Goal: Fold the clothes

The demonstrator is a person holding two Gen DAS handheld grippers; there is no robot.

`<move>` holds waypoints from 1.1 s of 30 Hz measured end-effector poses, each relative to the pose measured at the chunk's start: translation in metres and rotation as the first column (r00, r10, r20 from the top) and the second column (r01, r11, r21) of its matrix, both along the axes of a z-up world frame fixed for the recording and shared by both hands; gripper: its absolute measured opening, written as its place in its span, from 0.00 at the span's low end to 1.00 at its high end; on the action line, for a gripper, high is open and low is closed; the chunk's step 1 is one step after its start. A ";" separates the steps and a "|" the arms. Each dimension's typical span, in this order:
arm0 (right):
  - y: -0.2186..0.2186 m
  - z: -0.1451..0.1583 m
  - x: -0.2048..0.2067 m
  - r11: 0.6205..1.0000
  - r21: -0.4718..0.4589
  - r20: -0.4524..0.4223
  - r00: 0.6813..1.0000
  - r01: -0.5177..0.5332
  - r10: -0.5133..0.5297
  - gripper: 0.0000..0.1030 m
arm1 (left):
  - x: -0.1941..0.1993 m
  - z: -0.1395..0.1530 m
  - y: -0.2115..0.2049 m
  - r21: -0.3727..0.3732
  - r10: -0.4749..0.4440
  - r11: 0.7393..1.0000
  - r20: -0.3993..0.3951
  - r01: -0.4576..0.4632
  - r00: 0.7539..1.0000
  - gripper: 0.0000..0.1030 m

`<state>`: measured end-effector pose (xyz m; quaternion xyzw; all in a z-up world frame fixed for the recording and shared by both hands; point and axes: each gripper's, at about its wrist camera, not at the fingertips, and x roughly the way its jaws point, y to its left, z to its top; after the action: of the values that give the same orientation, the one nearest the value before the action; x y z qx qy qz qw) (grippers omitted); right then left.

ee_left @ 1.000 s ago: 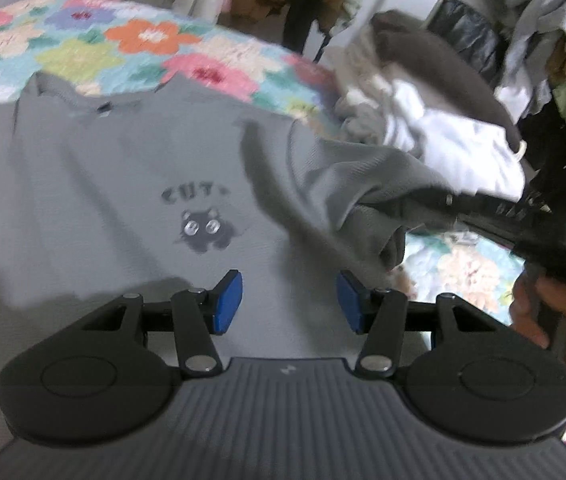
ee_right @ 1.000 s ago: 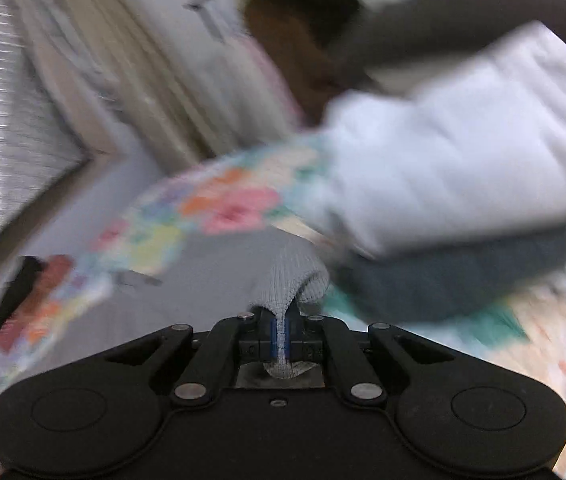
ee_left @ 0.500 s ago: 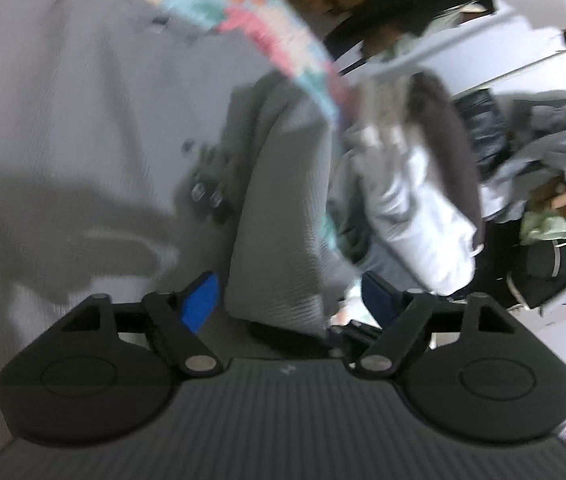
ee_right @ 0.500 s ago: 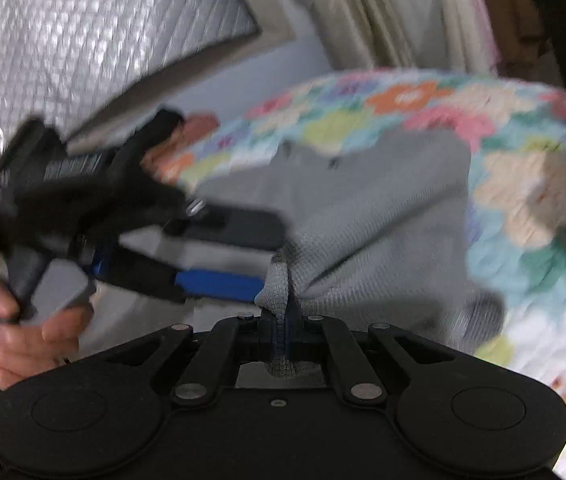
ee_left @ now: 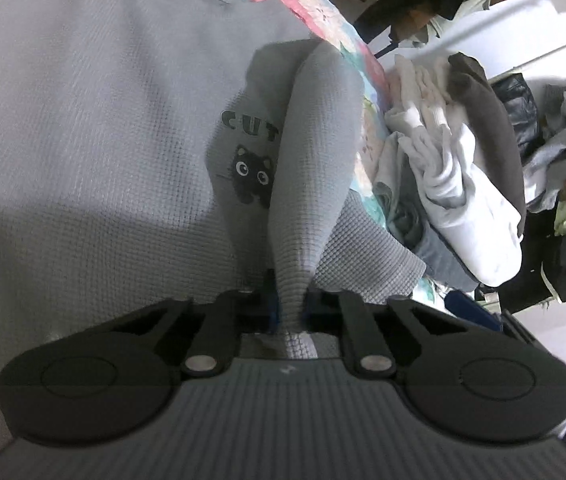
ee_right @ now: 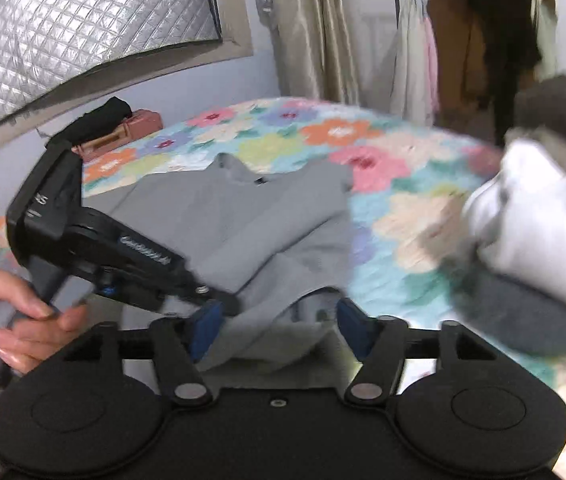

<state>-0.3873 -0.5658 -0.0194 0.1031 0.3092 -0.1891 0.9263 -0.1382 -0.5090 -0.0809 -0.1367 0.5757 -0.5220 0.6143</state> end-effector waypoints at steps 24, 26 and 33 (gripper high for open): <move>-0.061 -0.009 0.014 0.993 0.105 0.242 0.968 0.046 -0.070 0.20 | 0.021 0.118 -0.092 -0.221 -0.204 0.955 -0.014 0.196 0.979 0.07; -0.077 0.005 -0.011 0.979 0.147 0.283 0.943 0.138 -0.175 0.11 | 0.013 0.134 -0.117 -0.230 -0.235 0.944 0.028 0.235 0.972 0.07; -0.118 0.012 -0.074 0.919 0.182 0.229 0.894 0.349 -0.385 0.04 | -0.033 0.136 -0.212 -0.179 -0.317 0.927 0.097 0.330 0.943 0.08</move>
<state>-0.4609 -0.6839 -0.0071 0.2467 0.1720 -0.3240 0.8970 -0.1717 -0.7208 0.0553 -0.0813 0.5166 -0.6735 0.5223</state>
